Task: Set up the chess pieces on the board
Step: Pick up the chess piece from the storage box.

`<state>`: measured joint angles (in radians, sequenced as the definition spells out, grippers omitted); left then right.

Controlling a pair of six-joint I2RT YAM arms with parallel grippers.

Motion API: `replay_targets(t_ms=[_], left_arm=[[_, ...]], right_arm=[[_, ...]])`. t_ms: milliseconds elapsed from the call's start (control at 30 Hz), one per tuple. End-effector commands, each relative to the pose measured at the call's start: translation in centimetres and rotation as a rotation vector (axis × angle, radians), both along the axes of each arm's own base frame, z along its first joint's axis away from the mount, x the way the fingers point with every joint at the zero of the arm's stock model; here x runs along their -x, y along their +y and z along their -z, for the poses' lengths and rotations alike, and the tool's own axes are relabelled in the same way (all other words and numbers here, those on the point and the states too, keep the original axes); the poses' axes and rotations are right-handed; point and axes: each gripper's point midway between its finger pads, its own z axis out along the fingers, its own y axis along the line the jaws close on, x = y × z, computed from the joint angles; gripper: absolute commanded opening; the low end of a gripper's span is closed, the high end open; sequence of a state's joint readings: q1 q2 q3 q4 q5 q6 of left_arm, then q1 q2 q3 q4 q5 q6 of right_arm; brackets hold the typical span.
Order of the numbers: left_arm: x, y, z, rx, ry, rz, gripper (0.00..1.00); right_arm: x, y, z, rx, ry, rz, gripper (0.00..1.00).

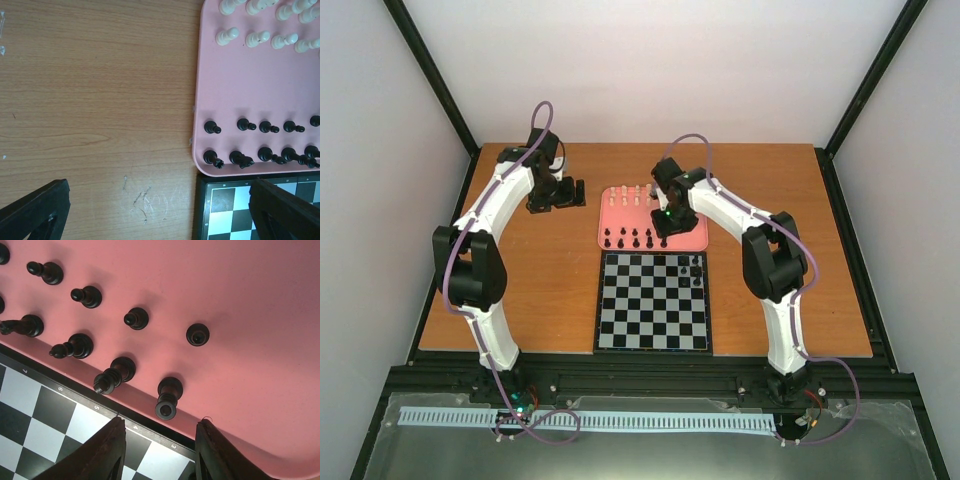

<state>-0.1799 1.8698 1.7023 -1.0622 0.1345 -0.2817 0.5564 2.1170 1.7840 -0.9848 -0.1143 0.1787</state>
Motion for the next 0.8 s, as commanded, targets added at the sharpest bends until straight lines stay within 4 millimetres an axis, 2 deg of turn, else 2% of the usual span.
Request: replay_targets(t_ms=[0, 133, 633, 767], left_arm=[[-0.3, 0.1, -1.2, 0.0, -0.039, -0.007, 1.0], [-0.3, 0.1, -1.1, -0.002, -0.037, -0.006, 1.0], [-0.4, 0.4, -1.0, -0.02, -0.036, -0.01, 1.0], [-0.4, 0.5, -0.9, -0.022, -0.036, -0.011, 1.0]], right_arm=[[0.4, -0.1, 1.9, 0.018, 0.038, -0.009, 0.39], [0.4, -0.1, 3.0, 0.03, 0.06, -0.009, 0.37], [-0.7, 0.4, 3.9, 0.034, 0.064, -0.02, 0.33], [-0.8, 0.4, 3.9, 0.039, 0.066, -0.023, 0.24]])
